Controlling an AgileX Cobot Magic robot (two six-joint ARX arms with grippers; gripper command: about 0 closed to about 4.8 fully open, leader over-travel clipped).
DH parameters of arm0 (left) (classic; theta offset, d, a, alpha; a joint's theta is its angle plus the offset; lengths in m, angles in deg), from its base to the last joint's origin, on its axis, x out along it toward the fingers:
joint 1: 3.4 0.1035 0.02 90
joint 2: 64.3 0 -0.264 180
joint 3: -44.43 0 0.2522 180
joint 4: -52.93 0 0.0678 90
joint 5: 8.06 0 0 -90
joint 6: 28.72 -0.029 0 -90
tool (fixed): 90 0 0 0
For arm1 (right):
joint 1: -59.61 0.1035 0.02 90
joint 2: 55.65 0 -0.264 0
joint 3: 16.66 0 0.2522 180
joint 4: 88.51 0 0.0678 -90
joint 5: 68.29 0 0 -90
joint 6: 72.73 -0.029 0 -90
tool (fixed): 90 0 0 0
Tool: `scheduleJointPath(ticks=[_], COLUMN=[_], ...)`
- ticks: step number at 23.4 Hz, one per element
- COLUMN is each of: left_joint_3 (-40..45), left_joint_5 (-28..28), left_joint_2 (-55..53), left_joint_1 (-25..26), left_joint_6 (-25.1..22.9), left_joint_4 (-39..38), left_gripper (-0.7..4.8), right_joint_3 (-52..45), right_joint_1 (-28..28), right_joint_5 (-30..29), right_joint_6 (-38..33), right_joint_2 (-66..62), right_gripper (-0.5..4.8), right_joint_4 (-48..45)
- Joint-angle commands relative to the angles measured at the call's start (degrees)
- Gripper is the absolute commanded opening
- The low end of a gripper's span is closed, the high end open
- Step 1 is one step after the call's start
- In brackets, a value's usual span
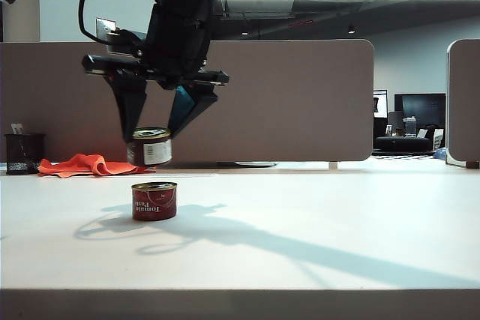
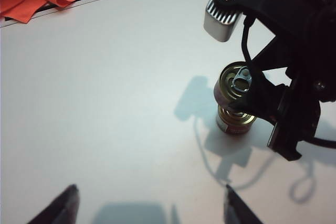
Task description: Stack a can of tomatoes on the right onto the can of tomatoes on the left.
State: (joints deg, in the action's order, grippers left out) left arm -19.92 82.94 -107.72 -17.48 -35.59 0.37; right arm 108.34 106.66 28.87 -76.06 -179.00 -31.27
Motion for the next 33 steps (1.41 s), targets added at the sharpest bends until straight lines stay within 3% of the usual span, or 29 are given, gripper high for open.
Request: scheduleJointPath(ticks=[1, 14, 18, 26, 29, 33], left_joint_3=[-0.33, -0.31, -0.31, -0.31, -0.31, -0.33], left_joint_5=[0.17, 0.15, 0.15, 0.13, 0.13, 0.13], left_joint_2=[0.15, 0.15, 0.15, 0.15, 0.15, 0.15], left_joint_1=[0.11, 0.11, 0.11, 0.11, 0.11, 0.11], left_joint_6=[-0.22, -0.26, -0.26, -0.26, -0.26, -0.26], left_joint_4=[-0.11, -0.48, -0.48, -0.50, -0.50, -0.55], left_gripper=[3.50, 3.49, 3.49, 3.49, 3.49, 3.49], right_joint_3=[0.55, 0.24, 0.24, 0.24, 0.24, 0.26], right_joint_1=[-0.31, -0.33, -0.33, -0.35, -0.35, -0.35], right_joint_5=[0.68, 0.02, -1.51, -1.90, -1.92, -1.92], right_joint_6=[0.35, -0.04, -1.05, -1.18, -1.18, -1.18], right_joint_2=[-0.39, -0.77, -0.77, -0.77, -0.74, -0.74], right_gripper=[2.74, 2.80, 3.16, 3.20, 3.89, 3.91], right_joint_4=[-0.42, 0.15, 0.46, 1.27, 1.57, 1.42])
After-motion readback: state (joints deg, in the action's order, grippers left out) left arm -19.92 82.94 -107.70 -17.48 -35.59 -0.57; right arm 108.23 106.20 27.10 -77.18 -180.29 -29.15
